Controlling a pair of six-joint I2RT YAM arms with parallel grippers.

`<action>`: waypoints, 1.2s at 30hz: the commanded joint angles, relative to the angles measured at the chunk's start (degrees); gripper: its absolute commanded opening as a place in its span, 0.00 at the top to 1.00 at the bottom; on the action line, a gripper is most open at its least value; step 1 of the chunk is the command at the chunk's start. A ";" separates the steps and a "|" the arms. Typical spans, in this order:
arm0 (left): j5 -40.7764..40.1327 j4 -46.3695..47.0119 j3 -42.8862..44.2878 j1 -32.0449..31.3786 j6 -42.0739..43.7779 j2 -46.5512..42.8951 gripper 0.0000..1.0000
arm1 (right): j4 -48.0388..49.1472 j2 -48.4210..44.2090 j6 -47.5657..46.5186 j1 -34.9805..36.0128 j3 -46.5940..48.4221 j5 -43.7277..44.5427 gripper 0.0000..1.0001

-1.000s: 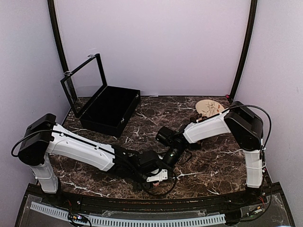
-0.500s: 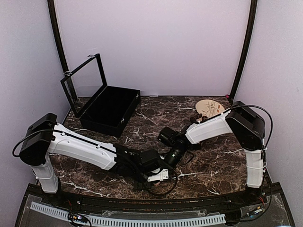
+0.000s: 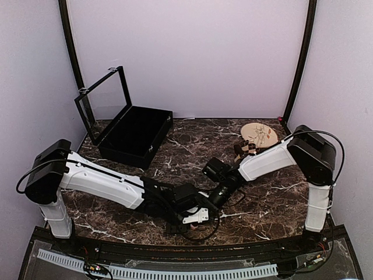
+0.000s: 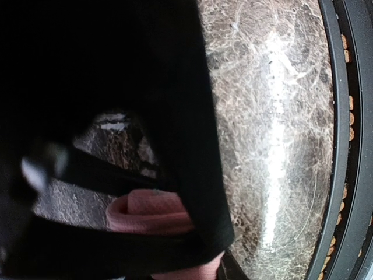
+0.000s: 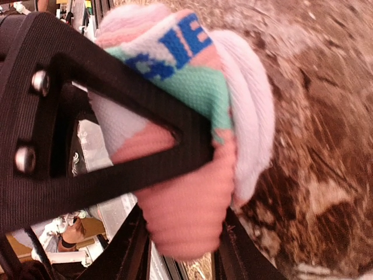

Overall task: Roll the socks
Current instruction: Roll the sock at the center of the board, then pick up the sock from the center of the board.

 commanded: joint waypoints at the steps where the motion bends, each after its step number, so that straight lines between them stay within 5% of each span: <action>1: 8.53 -10.03 -5.24 1.04 -4.61 8.84 0.86 | -0.48 -2.78 1.24 -0.54 -4.00 3.04 0.67; 24: 10.99 -4.57 -3.86 12.89 -14.56 2.35 0.87 | 4.79 -11.60 5.59 -3.69 -9.44 10.28 0.67; 30: 12.59 -3.41 -4.75 14.13 -15.77 -0.70 0.99 | 5.61 -12.15 5.68 -3.74 -10.14 10.81 0.68; 36: 13.75 -3.69 -5.10 14.23 -16.49 -2.05 1.00 | 6.44 -12.37 5.68 -3.79 -10.52 10.99 0.68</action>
